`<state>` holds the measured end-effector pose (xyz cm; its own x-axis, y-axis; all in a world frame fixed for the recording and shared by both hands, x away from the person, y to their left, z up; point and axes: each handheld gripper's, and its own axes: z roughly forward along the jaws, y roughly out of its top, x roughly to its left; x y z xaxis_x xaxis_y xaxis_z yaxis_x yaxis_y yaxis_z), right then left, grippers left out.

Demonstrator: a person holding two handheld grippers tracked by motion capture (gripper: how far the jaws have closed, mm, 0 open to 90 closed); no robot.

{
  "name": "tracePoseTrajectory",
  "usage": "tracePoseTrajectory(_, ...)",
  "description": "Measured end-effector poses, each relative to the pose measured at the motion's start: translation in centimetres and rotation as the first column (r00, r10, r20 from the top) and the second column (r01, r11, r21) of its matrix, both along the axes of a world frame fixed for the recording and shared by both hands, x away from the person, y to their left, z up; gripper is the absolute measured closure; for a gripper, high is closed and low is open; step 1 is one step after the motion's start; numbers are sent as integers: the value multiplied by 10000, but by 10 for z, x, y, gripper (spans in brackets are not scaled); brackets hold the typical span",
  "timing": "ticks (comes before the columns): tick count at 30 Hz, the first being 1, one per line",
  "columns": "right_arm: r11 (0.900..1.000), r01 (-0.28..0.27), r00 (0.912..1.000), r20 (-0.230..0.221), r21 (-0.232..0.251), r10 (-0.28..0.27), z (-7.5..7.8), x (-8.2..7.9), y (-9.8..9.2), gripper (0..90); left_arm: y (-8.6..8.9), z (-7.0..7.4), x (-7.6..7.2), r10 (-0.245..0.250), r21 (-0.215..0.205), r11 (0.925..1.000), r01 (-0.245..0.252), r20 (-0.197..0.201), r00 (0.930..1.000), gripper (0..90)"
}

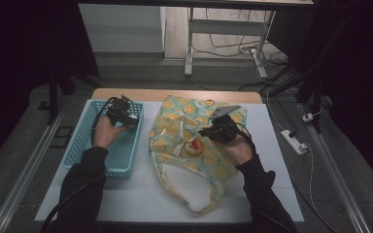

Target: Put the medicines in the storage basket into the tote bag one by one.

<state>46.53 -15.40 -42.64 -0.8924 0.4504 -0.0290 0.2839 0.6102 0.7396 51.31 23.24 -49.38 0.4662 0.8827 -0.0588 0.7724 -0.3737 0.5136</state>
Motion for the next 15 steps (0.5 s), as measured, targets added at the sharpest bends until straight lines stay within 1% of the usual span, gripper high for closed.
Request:
tracePoseTrajectory(2,10000,8,10000,0,7,-8,0,0,0,891,-1,1,-1,44,84,10000,-44,-9,10000,498)
tracePoseTrajectory(7,10000,10,10000,14,13,-10,0,0,0,892,-1,3,-2,335,135,9994,-333,-137,9993,501)
tracePoseTrajectory(9,10000,14,10000,6,12,-14,0,0,0,891,1,5,-4,402,48,9992,-401,-124,9991,502)
tracePoseTrajectory(13,10000,14,10000,6,14,-14,0,0,0,892,3,12,-9,433,-219,9988,-432,78,9990,503)
tracePoseTrajectory(15,10000,12,10000,7,13,-12,0,0,0,892,4,16,-11,388,-289,9989,-382,184,9991,503)
